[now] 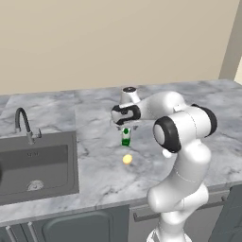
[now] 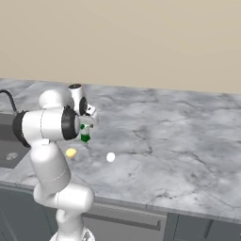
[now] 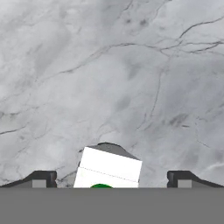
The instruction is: Gather the eggs and milk located in the vicinity of the sink area and place them right next to the bowl.
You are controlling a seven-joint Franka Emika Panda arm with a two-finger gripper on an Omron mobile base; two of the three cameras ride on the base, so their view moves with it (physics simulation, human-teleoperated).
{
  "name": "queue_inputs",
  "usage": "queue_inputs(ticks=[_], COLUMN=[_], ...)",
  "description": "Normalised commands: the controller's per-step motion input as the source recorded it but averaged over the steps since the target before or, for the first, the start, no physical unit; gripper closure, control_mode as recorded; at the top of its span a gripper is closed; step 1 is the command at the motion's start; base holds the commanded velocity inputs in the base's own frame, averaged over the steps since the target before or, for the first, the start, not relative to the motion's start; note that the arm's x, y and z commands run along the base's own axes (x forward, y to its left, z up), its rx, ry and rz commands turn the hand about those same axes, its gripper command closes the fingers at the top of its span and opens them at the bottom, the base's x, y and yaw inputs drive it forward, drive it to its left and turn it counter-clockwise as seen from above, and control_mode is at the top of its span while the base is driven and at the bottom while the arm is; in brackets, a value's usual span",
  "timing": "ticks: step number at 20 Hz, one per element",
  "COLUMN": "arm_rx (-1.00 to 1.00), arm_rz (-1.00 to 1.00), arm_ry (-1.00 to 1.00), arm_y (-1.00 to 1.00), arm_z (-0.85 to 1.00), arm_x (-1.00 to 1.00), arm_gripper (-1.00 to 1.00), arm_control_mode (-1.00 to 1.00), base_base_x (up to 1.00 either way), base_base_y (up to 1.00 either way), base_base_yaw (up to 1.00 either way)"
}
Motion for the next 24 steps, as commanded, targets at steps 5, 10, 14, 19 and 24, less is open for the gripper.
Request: queue_inputs(ticks=[5,10,14,19,24], arm_rx=[0.00,0.00,0.01,0.00,0.01], arm_rz=[0.00,-0.02,-0.07,-0.14,-0.01], arm_ry=[0.00,0.00,0.07,0.00,-0.01], arm_y=[0.02,0.01,0.00,0.00,0.00], arm_z=[-0.32,-0.28,-0.42,-0.12,0.70], arm_x=[0.09,0.01,0.00,0.00,-0.12], arm_gripper=[-1.00,-1.00,1.00,1.00,1.00], arm_control_mode=[-1.00,-1.00,-1.00,-1.00,-1.00], base_base_x=[0.00,0.00,0.00,0.00,0.00], base_base_y=[0.00,0.00,0.00,0.00,0.00], base_base_yaw=[0.00,0.00,0.00,0.00,0.00])
